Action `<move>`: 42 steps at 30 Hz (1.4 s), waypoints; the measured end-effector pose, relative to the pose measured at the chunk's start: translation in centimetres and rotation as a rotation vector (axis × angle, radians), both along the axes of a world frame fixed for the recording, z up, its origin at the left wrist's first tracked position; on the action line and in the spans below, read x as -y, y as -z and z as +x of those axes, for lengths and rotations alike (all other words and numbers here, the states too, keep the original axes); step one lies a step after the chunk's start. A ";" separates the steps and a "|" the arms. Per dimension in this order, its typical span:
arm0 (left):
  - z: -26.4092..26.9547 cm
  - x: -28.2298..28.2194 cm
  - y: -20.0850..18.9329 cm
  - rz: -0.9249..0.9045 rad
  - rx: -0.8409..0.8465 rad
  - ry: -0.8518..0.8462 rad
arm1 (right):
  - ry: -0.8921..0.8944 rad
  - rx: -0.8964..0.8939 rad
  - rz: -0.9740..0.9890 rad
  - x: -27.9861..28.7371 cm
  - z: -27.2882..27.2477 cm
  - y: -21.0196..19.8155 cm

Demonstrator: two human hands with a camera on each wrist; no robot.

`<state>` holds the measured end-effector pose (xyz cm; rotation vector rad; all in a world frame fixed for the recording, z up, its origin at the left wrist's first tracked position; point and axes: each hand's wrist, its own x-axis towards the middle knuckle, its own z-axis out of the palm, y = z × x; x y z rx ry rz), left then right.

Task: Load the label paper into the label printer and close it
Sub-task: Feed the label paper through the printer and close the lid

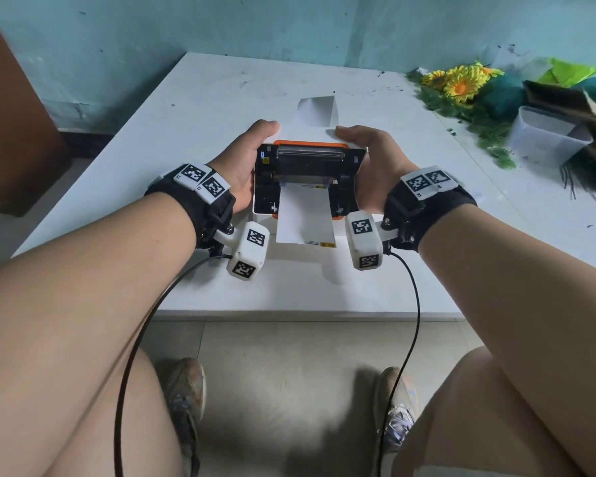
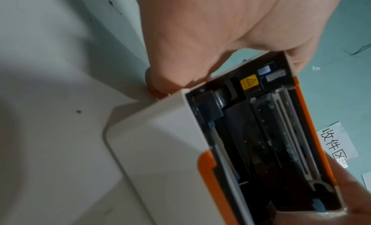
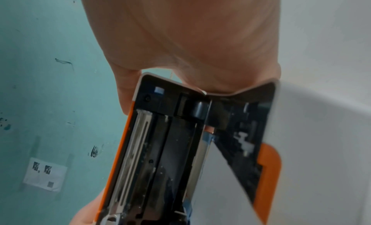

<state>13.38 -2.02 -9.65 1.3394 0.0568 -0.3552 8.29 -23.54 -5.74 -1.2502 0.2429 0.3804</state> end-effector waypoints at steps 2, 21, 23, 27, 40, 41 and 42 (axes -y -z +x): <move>-0.2 0.3 -0.1 0.022 0.000 -0.026 | 0.010 -0.006 -0.027 -0.1 0.0 0.2; -1.1 1.8 0.2 0.141 -0.004 -0.240 | 0.059 0.014 -0.267 -1.4 -0.7 0.6; -1.4 2.1 0.1 0.158 -0.004 -0.262 | 0.051 -0.025 -0.264 -1.1 -0.3 0.2; -2.5 2.5 -0.8 0.192 -0.015 -0.311 | 0.072 -0.043 -0.271 -0.4 0.4 0.4; -1.7 3.1 -0.7 0.271 -0.031 -0.385 | 0.273 -0.046 -0.380 -3.2 -0.4 1.1; -1.6 3.2 -0.7 0.291 -0.032 -0.393 | 0.290 -0.042 -0.379 -3.3 -0.4 1.1; -1.5 3.3 -0.8 0.306 -0.037 -0.395 | 0.300 -0.036 -0.375 -3.3 -0.5 1.1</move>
